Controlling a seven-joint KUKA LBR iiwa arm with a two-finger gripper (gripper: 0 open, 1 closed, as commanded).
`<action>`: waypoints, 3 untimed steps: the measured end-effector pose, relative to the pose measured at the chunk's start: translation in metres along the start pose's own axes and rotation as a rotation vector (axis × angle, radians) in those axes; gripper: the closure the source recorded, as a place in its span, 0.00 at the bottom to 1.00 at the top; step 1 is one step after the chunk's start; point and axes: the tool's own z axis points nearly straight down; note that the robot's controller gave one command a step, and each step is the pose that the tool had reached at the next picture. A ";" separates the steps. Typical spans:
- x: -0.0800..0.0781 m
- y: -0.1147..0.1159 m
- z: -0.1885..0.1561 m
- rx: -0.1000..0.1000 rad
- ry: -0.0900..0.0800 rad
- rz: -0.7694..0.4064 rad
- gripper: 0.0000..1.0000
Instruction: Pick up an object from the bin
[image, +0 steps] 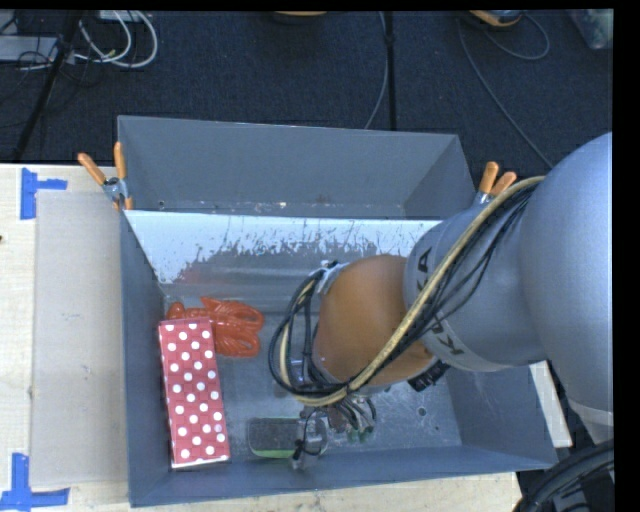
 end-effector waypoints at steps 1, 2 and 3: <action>-0.005 -0.006 0.026 -0.001 -0.009 -0.066 0.00; 0.001 -0.019 0.030 -0.004 -0.014 0.082 1.00; 0.001 -0.019 0.030 -0.004 -0.014 0.083 1.00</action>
Offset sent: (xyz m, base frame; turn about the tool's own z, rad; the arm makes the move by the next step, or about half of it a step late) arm -0.0041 -0.0199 -0.0325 0.0789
